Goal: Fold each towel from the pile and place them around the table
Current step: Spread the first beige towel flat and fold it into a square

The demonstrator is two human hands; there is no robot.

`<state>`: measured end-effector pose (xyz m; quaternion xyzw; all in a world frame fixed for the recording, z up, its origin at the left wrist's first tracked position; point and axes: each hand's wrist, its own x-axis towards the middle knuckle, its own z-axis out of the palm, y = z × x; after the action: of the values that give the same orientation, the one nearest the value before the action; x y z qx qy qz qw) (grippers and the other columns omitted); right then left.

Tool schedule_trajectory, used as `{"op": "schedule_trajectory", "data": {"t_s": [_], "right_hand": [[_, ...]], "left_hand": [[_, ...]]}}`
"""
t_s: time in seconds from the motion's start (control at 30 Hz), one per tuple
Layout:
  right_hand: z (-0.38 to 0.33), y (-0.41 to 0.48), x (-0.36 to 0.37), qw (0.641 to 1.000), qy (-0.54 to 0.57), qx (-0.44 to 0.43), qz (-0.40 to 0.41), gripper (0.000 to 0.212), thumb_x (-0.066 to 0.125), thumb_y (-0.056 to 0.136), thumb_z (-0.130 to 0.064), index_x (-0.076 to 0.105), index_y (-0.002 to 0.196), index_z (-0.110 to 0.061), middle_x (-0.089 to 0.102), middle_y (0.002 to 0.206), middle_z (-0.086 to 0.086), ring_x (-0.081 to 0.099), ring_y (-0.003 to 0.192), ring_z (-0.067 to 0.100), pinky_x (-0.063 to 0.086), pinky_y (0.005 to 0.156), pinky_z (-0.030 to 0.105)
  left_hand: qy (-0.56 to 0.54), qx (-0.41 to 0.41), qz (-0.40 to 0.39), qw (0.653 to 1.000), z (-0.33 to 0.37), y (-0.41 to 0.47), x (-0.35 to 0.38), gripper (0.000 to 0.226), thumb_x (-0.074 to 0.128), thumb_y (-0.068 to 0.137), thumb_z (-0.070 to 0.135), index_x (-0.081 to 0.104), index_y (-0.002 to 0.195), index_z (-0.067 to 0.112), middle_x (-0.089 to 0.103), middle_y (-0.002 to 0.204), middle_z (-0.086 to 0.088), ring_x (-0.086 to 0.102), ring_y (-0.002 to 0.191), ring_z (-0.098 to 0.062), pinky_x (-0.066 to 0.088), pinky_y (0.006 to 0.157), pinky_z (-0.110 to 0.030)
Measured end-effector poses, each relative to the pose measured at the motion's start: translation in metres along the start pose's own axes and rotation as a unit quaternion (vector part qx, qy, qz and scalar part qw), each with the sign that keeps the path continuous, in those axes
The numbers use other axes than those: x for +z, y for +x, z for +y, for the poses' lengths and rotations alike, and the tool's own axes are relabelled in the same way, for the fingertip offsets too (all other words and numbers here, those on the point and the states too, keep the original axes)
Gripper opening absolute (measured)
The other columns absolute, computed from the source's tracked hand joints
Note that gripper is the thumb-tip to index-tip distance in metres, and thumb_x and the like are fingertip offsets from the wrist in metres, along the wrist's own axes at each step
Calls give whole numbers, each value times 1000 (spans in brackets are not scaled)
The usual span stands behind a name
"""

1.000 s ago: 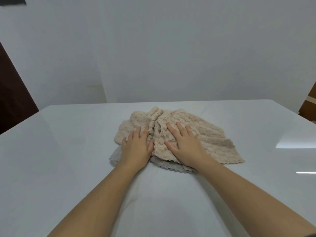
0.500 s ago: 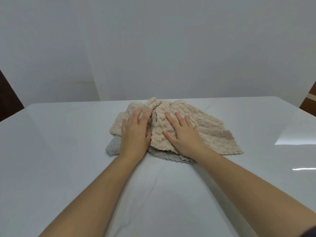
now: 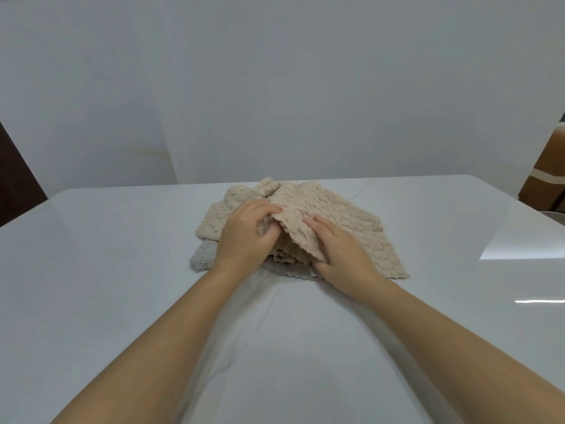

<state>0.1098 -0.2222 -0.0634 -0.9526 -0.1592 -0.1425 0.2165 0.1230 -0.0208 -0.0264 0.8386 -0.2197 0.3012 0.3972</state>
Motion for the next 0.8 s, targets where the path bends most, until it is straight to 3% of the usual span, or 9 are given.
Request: {"op": "schedule_trajectory", "data": {"t_s": [0.1,0.17,0.27,0.33,0.43,0.5,0.6,0.7,0.8], "right_hand": [[3,-4,-16,993,35,82,75,59,53,88,-6,44,143,-25,41,150,-5,40,135,17,35,106,32],[7,-8,-27,987,38,121,99,51,49,87,-3,55,132,-25,54,137,-6,50,123,19,40,92,30],[12,-12,-39,980,53,152,121,40,48,87,-5,63,118,-28,67,115,-6,58,103,21,46,78,33],[11,-11,-48,968,118,165,149,36,51,87,-5,66,111,-27,69,106,-7,60,96,18,50,76,34],[0,-8,-70,937,254,152,183,35,52,82,2,71,101,-20,70,98,-8,62,93,10,48,75,20],[-9,-9,-88,920,328,135,165,29,56,83,4,72,92,-18,71,92,-6,64,88,8,46,72,16],[-15,-15,-111,897,393,141,148,14,64,87,-4,72,88,-16,71,87,-2,64,81,12,51,72,24],[-21,-24,-132,860,457,165,157,8,65,90,-10,70,95,-8,72,94,12,68,83,23,58,78,43],[-33,-32,-150,839,493,165,159,7,64,92,-14,70,95,-11,72,95,11,70,81,21,59,71,33]], "left_hand": [[-46,-57,23,997,20,2,-8,16,61,89,14,72,97,23,67,97,18,60,96,-5,51,84,-31],[-69,-95,36,992,24,4,-16,14,58,93,17,70,94,23,69,92,11,63,86,-13,50,76,-29],[-84,-136,72,985,24,8,-28,16,53,94,19,68,89,24,70,87,10,63,82,-8,51,74,-28],[-90,-151,91,980,27,10,-36,19,50,96,18,62,83,25,65,78,7,55,69,-3,44,65,-21],[-108,-167,123,972,37,16,-51,22,46,99,18,56,80,24,51,66,7,41,55,-2,34,53,-15],[-112,-173,142,968,44,19,-64,19,44,99,19,56,84,15,45,64,7,35,52,-3,31,50,-16],[-105,-179,158,966,55,21,-88,20,45,98,21,57,92,6,44,68,-1,36,57,-9,33,55,-24],[-113,-188,153,964,63,19,-113,20,48,96,25,55,82,13,43,61,1,37,57,-18,33,56,-34],[-108,-193,137,966,77,12,-134,21,50,95,25,54,75,19,42,56,4,37,52,-19,33,55,-33]]}}
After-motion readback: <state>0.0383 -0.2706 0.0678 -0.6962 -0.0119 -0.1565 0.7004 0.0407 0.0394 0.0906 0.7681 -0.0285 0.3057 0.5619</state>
